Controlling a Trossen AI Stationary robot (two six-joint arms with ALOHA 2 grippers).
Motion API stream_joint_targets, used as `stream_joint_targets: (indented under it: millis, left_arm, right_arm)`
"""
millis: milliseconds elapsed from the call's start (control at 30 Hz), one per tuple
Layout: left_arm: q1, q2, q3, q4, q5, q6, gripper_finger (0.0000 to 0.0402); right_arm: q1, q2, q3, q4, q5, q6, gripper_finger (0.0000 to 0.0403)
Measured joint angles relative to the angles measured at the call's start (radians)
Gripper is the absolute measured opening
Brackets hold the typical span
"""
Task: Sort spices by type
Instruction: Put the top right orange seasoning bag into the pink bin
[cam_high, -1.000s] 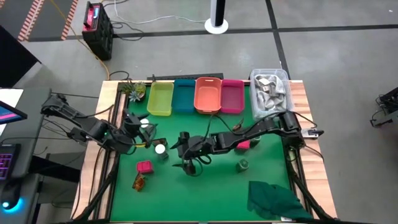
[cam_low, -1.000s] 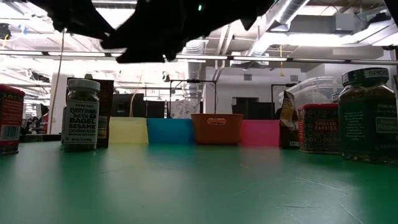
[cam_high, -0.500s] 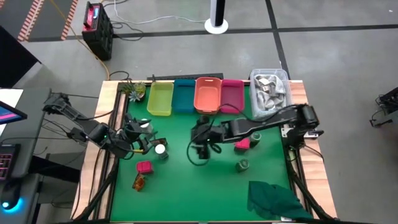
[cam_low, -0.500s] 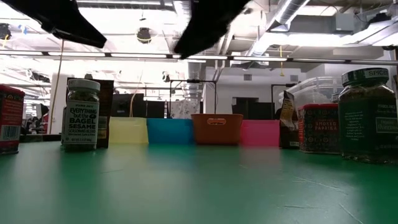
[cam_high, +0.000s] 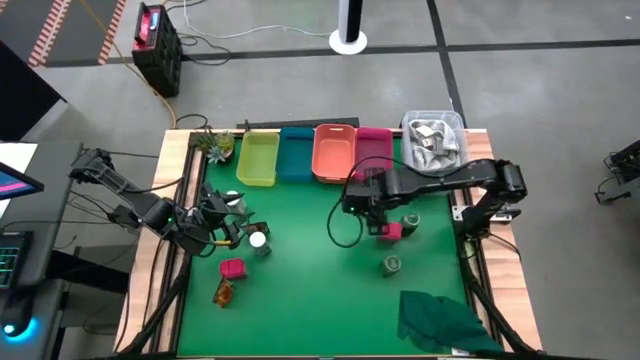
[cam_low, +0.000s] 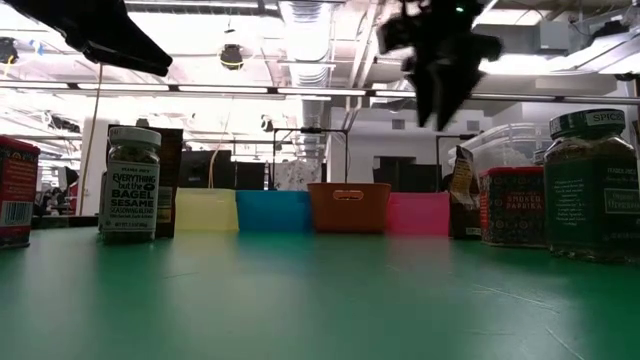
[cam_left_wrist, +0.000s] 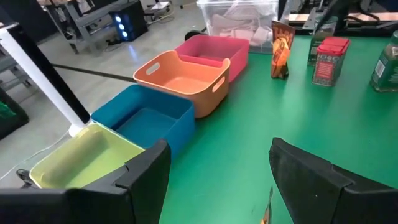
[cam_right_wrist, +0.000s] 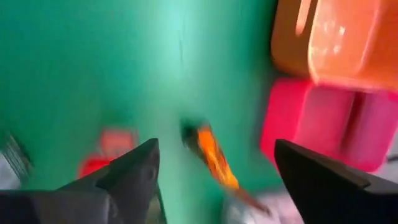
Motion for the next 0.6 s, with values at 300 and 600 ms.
stream_joint_targets:
  millis: [300, 600]
  left_arm:
    - [0.000, 0.000, 0.000, -0.001, 0.024, 0.014, 0.0258]
    - [0.000, 0.000, 0.000, -0.002, 0.024, 0.007, 0.0258]
  right_arm:
    - [-0.022, 0.000, -0.036, -0.103, 0.014, -0.068, 0.0302]
    - [-0.065, 0.003, -0.184, -0.004, 0.052, -0.155, 0.0299]
